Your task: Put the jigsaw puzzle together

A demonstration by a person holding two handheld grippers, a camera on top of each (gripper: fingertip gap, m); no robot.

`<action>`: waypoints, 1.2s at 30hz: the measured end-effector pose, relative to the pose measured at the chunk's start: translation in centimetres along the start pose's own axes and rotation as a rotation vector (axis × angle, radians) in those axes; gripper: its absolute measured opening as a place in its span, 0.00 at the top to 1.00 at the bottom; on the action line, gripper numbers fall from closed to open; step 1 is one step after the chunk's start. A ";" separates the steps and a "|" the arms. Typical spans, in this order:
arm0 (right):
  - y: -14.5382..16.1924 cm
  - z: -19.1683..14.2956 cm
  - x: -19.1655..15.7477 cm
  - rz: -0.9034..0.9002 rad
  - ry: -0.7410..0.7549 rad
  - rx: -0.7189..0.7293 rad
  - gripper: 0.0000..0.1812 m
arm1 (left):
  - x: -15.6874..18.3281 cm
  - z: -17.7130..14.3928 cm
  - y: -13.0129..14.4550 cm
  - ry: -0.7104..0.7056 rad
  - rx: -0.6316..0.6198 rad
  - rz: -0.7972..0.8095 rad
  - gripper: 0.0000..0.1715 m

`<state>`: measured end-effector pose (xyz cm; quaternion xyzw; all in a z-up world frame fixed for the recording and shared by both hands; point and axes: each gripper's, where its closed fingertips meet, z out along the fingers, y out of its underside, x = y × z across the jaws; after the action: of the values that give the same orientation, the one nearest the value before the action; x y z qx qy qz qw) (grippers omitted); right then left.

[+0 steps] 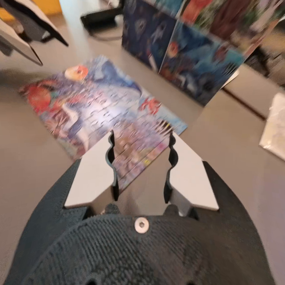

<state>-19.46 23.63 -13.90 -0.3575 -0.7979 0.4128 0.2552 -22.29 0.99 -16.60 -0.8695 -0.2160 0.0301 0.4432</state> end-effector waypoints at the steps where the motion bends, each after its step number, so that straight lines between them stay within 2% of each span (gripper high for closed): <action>1: -1.3 0.5 1.2 -0.008 0.021 0.038 0.62 | -1.1 0.3 -1.3 -0.022 0.032 0.006 0.56; 4: -3.8 3.4 4.0 -0.018 0.050 0.075 0.70 | -3.6 2.4 -4.2 -0.035 0.048 -0.009 0.62; 7: -3.4 7.3 5.2 0.011 0.046 0.009 0.93 | -2.9 4.8 -5.2 0.030 -0.017 -0.062 0.78; 8: -2.6 8.3 5.3 0.021 0.052 -0.019 1.00 | -2.9 5.5 -5.0 0.011 -0.033 -0.050 0.83; 10: -0.7 9.5 5.6 0.019 0.088 -0.078 1.00 | -4.7 6.5 -4.2 -0.119 -0.059 0.007 0.98; 11: 0.1 9.8 5.9 0.018 0.112 -0.099 1.00 | -5.8 6.8 -3.8 -0.191 -0.069 0.030 1.00; 13: 0.8 10.2 6.2 0.047 0.124 -0.106 1.00 | -7.6 7.1 -2.6 -0.278 -0.103 0.041 1.00; 16: 0.9 10.9 5.8 0.110 0.073 -0.094 1.00 | -9.4 7.3 -1.2 -0.311 -0.152 0.010 1.00; 17: 1.3 11.1 6.0 0.119 0.071 -0.114 1.00 | -9.6 7.3 -1.3 -0.303 -0.127 -0.006 1.00; 22: 2.6 10.8 7.1 0.141 0.107 -0.163 1.00 | -10.2 6.7 -0.7 -0.268 -0.128 -0.045 1.00; 25: 3.3 10.0 8.5 0.152 0.150 -0.169 1.00 | -10.2 6.6 -0.5 -0.263 -0.114 -0.033 1.00; 29: 3.5 9.8 8.8 0.196 0.125 -0.164 1.00 | -10.3 6.7 -0.6 -0.297 -0.108 0.025 1.00; 36: 2.9 10.5 8.2 0.094 0.192 -0.175 1.00 | -10.3 6.8 -0.6 -0.335 -0.116 0.084 1.00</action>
<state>-30.83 26.25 -20.99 -0.4533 -0.7850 0.3172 0.2786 -33.51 2.30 -21.66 -0.8846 -0.2517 0.1804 0.3487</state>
